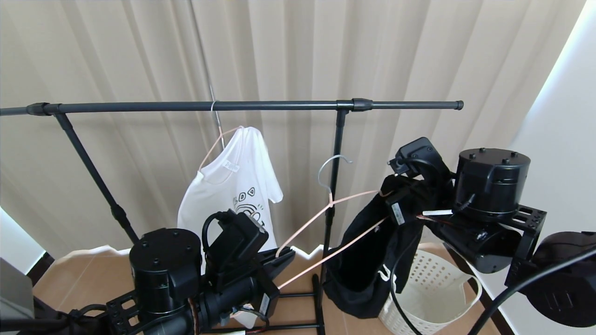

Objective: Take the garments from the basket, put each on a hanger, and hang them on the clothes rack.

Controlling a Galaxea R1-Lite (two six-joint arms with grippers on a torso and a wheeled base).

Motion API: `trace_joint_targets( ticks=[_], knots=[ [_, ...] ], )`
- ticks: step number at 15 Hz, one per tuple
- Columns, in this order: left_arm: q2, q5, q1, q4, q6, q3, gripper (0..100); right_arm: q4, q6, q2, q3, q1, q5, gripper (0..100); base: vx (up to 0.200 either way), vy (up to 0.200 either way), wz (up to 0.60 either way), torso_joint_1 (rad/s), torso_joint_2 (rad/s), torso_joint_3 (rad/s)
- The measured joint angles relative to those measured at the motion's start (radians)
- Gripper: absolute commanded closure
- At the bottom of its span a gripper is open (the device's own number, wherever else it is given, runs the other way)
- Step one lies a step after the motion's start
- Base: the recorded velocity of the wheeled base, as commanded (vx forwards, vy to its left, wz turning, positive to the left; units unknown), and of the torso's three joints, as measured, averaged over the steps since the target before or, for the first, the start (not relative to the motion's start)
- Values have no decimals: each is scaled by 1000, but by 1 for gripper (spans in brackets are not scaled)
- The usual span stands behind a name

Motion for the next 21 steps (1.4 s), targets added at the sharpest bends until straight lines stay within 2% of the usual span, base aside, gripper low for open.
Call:
trace_joint_targets(
  ticks=[2,6,10,13,14,17,21],
  knots=[
    [4,0,0,-1,-4,-1,100,3,25,-15,1,76,-43,100,0,0,0,0,0,0],
    [7,-2,1,-14,-21,3,100,4,87,-39,-9,188,-60,100,0,0,0,0,0,0],
    [16,-1,3,-148,-34,40,100,1,173,-51,-50,272,-69,100,0,0,0,0,0,0],
    [41,-1,5,-324,-40,112,100,3,207,-50,-84,295,-66,100,0,0,0,0,0,0],
    [57,0,5,-354,-47,140,100,4,217,-49,-93,298,-65,100,0,0,0,0,0,0],
    [116,14,7,-359,-54,187,100,8,237,-46,-111,310,-66,100,0,0,0,0,0,0],
    [147,19,3,-357,-54,190,100,5,240,-44,-114,318,-67,100,0,0,0,0,0,0]
  ],
)
